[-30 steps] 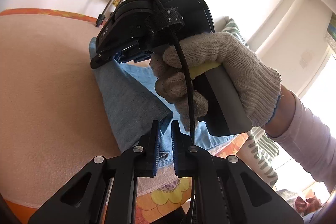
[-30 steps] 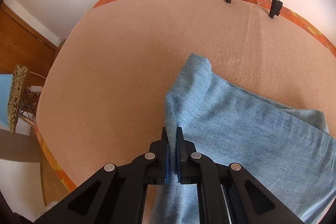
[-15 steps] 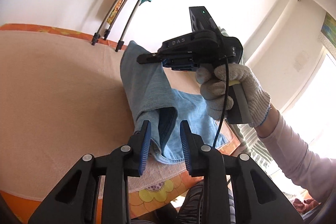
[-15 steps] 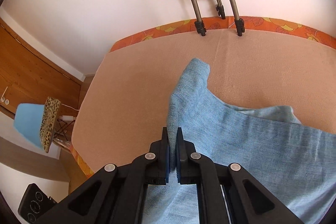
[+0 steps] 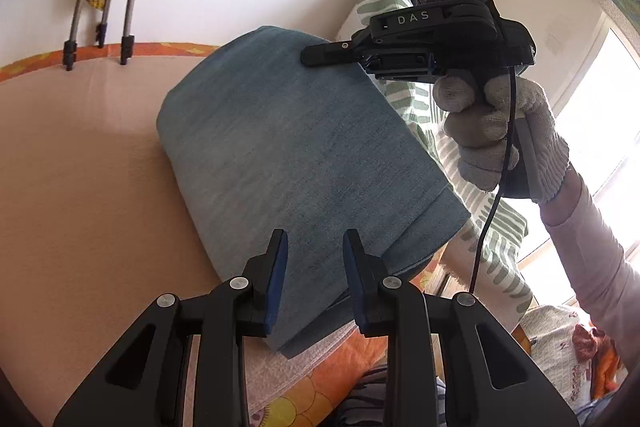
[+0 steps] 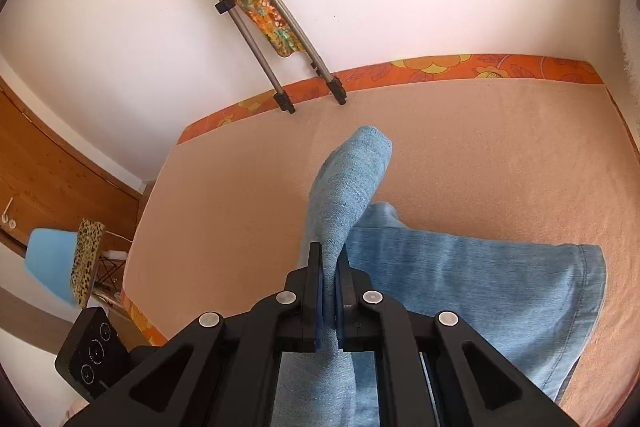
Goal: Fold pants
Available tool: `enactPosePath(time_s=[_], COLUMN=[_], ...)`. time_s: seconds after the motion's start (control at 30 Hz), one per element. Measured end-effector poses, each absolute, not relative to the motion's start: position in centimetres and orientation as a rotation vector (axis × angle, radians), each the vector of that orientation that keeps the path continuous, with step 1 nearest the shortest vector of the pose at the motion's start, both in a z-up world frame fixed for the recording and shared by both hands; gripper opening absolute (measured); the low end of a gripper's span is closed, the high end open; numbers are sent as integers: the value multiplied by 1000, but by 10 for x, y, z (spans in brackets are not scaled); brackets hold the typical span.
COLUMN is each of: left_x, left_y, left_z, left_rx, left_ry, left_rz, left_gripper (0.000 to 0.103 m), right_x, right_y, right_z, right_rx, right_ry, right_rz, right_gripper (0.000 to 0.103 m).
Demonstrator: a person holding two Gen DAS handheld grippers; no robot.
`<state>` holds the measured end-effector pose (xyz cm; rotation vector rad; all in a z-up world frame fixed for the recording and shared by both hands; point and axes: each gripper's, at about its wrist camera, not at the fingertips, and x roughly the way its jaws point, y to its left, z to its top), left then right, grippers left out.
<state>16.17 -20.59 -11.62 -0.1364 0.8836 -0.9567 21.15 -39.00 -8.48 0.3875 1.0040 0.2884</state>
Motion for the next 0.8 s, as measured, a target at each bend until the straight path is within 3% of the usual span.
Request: enactPosePath(time_s=[0.23,0.47,0.57,0.63,0.67,0.7,0.8], left_x=[163,150,157,157,156,155,153], left_y=[-282,-295,-302,-302,-301,-299,-293], left_z=[-133,-136,-149,-152,-151,-149,-144], left_rx=[0,61,93,94,96,100,100], left_ry=[926,934,976,988,980,971,954], left_rz=[-1064,-1064,-1039,-1036,-1038,-1040,-1033], left_gripper=[27,27,27,27,27,27,27], right_x=[185,162,159,152,147,141,121], right_y=[-473,-532,-540,-537,-534,-530,-524], right_z=[-118,-153,-166,-170,-173,-176,-189], right_rx=[474,602,663,649,635,626,631], right_ry=[1003,989,970,957,958,952,948], right_rz=[183,125,156,180,188,204,272], right_gripper=[2,3,13,37,55,60,60])
